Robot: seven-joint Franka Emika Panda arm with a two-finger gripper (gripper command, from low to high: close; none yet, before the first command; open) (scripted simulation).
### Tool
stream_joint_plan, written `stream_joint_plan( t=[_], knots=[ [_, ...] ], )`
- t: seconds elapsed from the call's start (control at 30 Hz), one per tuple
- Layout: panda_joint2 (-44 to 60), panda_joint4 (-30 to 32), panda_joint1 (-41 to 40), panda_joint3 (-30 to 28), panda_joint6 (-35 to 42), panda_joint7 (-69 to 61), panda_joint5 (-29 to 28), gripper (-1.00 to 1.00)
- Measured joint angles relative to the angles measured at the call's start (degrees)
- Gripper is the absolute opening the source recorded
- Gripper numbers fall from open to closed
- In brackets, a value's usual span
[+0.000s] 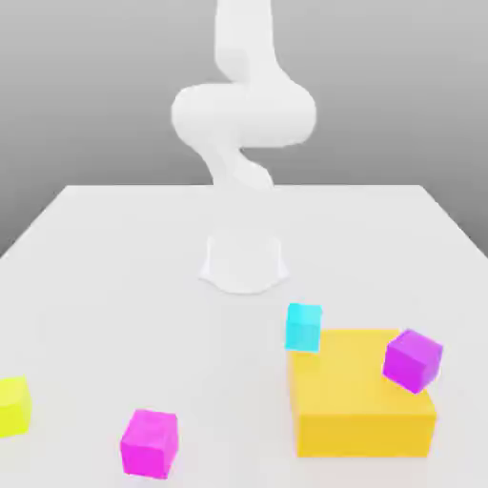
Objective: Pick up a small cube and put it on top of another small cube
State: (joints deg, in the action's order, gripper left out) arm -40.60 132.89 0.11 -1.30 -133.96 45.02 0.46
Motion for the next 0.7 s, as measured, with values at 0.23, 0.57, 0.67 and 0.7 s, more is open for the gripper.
stream_joint_plan(
  t=[0.23,0.57,0.67,0.7],
  knots=[
    [14.89,3.16,0.08,-3.59,-6.21,-2.55,1.62,0.00],
    [35.68,7.57,-1.17,-7.37,-14.86,-6.47,4.40,0.00],
    [41.89,8.89,-2.39,-7.96,-17.43,-7.51,5.02,0.00],
    [43.95,9.34,-2.71,-8.07,-18.32,-7.74,5.08,0.00]
  ],
)
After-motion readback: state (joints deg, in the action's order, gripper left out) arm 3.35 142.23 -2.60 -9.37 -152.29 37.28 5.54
